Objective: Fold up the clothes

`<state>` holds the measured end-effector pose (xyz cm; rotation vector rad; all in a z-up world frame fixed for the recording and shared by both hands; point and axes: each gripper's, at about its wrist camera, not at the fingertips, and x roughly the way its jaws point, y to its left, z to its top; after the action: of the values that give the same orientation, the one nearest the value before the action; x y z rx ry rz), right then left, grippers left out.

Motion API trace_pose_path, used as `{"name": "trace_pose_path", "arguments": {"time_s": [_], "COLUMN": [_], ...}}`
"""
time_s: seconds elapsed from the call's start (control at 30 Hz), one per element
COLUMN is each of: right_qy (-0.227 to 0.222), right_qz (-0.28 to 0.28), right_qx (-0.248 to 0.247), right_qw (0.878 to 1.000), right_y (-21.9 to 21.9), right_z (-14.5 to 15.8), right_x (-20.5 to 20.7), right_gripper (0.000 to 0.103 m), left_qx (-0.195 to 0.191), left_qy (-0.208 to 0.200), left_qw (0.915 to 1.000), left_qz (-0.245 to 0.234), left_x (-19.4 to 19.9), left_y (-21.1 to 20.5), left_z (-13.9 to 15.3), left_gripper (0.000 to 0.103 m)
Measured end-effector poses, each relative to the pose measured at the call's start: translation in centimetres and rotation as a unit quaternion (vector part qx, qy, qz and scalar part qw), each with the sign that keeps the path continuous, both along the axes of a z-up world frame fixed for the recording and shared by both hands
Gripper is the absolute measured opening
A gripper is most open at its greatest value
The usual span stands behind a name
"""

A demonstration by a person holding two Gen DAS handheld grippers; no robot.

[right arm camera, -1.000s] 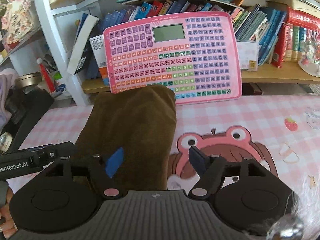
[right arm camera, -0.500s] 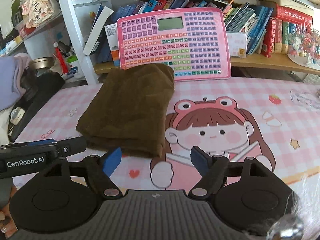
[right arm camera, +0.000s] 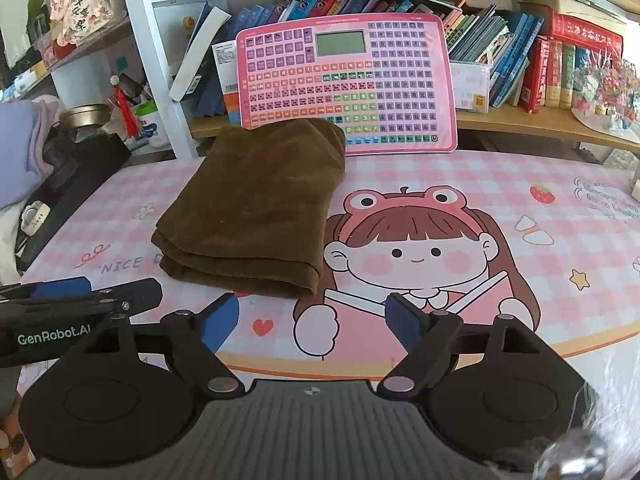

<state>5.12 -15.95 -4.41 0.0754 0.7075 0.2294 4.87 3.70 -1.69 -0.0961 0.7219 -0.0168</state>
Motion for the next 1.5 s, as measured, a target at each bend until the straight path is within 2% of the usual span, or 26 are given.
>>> {"name": "trace_pose_path", "arguments": {"time_s": [0.33,1.5], "right_qy": [0.003,0.019], "right_qz": [-0.005,-0.007], "right_qx": [0.0,0.004], "right_qw": [1.0,1.0], "right_y": [0.07,0.07], "right_z": [0.07,-0.33], "right_x": [-0.26,-0.07], "right_gripper": [0.08,0.08], "left_qx": [0.007,0.01], "left_qy": [-0.004,0.0], "left_qw": [0.9999,0.9997], "left_qz": [0.011,0.022], "left_x": [-0.34,-0.17], "left_y": [0.21,0.25], "left_z": [0.25,0.21], "left_gripper": [0.096,0.097]}}
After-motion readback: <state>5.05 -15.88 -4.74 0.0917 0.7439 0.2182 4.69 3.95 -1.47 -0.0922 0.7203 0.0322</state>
